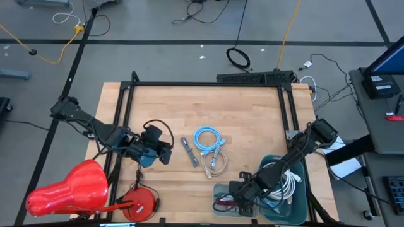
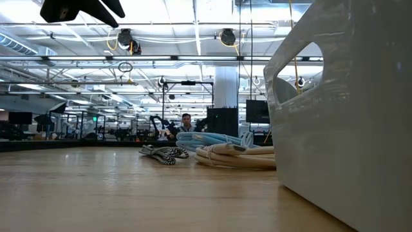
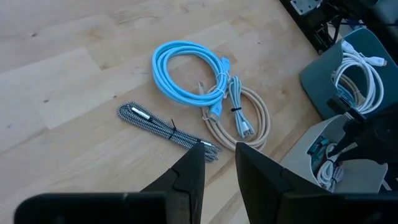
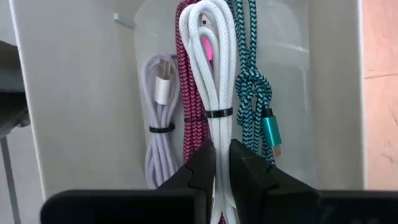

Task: Pick & Place USB Port
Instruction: Put the top light blue USB cable into the gray bin, then put the light blue USB cable into the gray bin

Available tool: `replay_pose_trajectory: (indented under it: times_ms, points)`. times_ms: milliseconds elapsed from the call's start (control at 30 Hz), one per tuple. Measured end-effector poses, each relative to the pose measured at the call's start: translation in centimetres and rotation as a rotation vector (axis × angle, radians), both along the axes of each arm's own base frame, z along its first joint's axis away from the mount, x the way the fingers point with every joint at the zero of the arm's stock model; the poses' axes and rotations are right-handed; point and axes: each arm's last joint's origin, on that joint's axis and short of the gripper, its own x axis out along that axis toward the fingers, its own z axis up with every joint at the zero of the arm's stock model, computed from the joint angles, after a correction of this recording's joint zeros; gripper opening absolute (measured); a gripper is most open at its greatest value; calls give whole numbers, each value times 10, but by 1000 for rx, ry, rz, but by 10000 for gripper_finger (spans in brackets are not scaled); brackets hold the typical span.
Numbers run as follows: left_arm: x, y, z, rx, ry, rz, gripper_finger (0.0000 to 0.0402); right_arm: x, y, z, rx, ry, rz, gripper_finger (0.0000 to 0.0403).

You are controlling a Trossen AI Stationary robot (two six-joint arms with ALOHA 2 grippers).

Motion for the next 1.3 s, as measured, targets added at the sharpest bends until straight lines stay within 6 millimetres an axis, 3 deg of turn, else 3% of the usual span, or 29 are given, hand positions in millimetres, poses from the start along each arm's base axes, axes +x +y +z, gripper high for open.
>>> replay_pose_trajectory:
  times_ms: [333, 733, 867, 1000, 1167, 1300]
  points:
    - [0, 0, 0, 6, -2, 4, 92, -1, 1, 0, 36, 27, 9, 46]
    - [0, 0, 0, 7, -3, 5, 92, 0, 2, 7, 78, 12, -18, 157]
    - [0, 1, 0, 22, -9, 13, 92, 6, -2, 29, 166, -100, -57, 175]
    - [0, 2, 0, 40, -10, 16, 92, 14, -17, 68, 278, -289, -135, 177]
    - [1, 4, 0, 52, -6, 16, 92, 16, -48, 117, 307, -570, -279, 169]
    - [2, 5, 0, 65, -1, 8, 92, 15, -83, 137, 174, -691, -444, 165]
